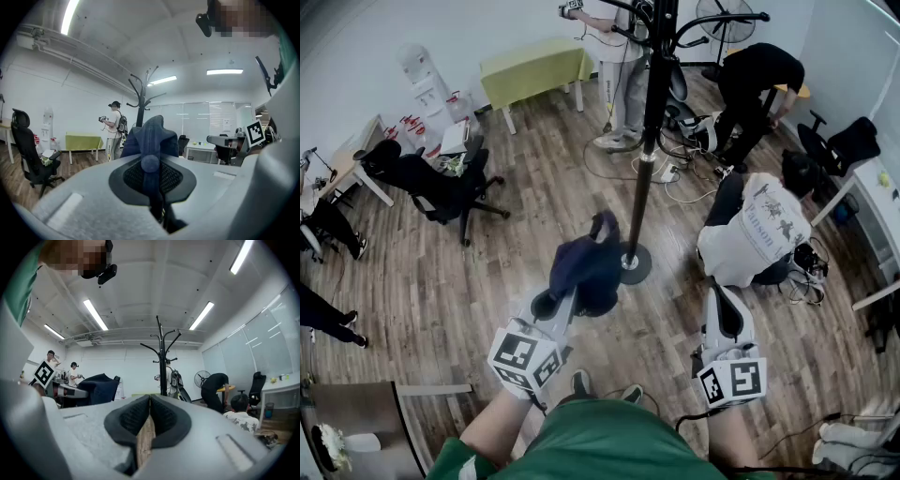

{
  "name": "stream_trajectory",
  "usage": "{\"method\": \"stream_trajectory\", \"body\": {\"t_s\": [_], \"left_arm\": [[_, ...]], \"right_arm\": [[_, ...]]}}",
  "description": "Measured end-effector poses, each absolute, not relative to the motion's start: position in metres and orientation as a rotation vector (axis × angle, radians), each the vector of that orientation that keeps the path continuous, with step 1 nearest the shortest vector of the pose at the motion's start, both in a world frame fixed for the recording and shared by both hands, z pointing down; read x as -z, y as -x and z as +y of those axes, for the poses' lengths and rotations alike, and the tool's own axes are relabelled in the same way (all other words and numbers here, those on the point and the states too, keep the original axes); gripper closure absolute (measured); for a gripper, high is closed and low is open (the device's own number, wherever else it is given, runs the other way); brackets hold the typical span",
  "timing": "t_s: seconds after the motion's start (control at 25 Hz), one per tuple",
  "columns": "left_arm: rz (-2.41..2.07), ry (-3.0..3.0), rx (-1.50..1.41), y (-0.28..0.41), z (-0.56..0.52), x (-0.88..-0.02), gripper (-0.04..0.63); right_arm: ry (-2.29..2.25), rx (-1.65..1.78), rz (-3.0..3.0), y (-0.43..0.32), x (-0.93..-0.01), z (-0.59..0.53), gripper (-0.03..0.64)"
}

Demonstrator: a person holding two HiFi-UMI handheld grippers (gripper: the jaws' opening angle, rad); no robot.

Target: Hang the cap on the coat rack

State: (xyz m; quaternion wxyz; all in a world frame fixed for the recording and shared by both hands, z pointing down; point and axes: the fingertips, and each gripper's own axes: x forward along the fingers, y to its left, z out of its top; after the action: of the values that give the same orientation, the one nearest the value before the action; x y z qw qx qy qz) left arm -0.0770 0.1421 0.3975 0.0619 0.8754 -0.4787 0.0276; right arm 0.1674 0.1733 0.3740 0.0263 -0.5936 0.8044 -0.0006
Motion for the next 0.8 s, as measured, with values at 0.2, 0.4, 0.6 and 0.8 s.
{"method": "stream_trajectory", "body": {"t_s": [0.2, 0.4, 0.6, 0.8], "left_arm": [[-1.454, -2.640, -0.073, 0.103, 0.135, -0.396, 0.572], [-1.429, -2.653, -0.065, 0.120, 0.124, -0.397, 0.572], [-1.405, -2.667, -0.047, 0.150, 0.119, -0.399, 0.572], [-1.375, -2.701, -0.036, 0.181, 0.107, -0.407, 0.572]], "right_arm": [[1.839, 0.011, 2.484, -0.144, -0.372, 0.167, 0.611], [1.865, 0.031, 2.427, -0.133, -0.364, 0.159, 0.611], [1.914, 0.011, 2.406, -0.107, -0.356, 0.157, 0.611], [1.976, 0.001, 2.381, -0.081, -0.359, 0.153, 0.611]]}}
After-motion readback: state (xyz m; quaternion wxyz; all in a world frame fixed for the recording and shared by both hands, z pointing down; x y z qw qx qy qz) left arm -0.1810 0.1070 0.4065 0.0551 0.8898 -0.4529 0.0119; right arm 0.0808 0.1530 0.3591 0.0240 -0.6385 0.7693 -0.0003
